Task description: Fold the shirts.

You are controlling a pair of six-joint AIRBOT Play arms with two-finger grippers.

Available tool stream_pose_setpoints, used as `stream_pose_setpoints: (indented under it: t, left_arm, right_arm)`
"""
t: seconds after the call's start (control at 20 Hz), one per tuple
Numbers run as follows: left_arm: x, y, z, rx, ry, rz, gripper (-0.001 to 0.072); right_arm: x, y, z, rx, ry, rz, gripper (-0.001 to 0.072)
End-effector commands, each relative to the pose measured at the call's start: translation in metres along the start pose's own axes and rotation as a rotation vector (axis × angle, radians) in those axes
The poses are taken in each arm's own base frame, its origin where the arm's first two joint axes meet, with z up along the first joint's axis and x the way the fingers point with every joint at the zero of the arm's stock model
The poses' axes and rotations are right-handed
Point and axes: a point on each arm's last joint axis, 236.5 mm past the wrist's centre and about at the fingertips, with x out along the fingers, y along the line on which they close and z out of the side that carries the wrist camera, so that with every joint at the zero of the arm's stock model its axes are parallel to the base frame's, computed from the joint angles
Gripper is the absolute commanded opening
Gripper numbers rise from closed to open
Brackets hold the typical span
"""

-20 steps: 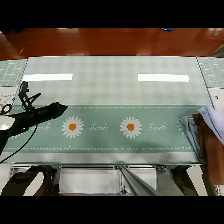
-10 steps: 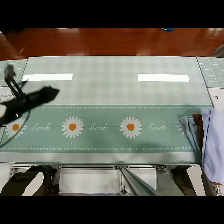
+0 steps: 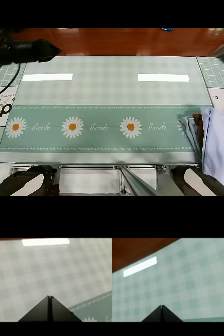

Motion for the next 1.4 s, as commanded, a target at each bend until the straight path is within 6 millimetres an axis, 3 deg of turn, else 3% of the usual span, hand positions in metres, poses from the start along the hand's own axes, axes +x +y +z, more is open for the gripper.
stream_pose_setpoints:
  t: [0.0, 0.1, 0.2, 0.3, 1.35]
  left_arm:
    - [0.025, 0.008, -0.033, 0.102, 0.186, 0.189, 0.0017]
    - [0.051, 0.028, -0.085, 0.106, 0.291, 0.250, 0.0018]
    - [0.061, 0.051, -0.140, 0.009, 0.405, 0.290, 0.0018]
    - [0.064, 0.058, -0.160, -0.035, 0.440, 0.303, 0.0018]
    - [0.067, 0.058, -0.156, -0.033, 0.421, 0.302, 0.0018]
  right_arm:
    - [0.092, 0.052, -0.060, -0.381, 0.212, -0.153, 0.0022]
    - [0.120, -0.001, -0.101, -0.405, 0.377, -0.404, 0.0021]
    - [0.129, -0.046, -0.141, -0.327, 0.547, -0.521, 0.0021]
    - [0.131, -0.065, -0.158, -0.277, 0.604, -0.547, 0.0021]
    - [0.131, -0.068, -0.158, -0.262, 0.604, -0.554, 0.0022]
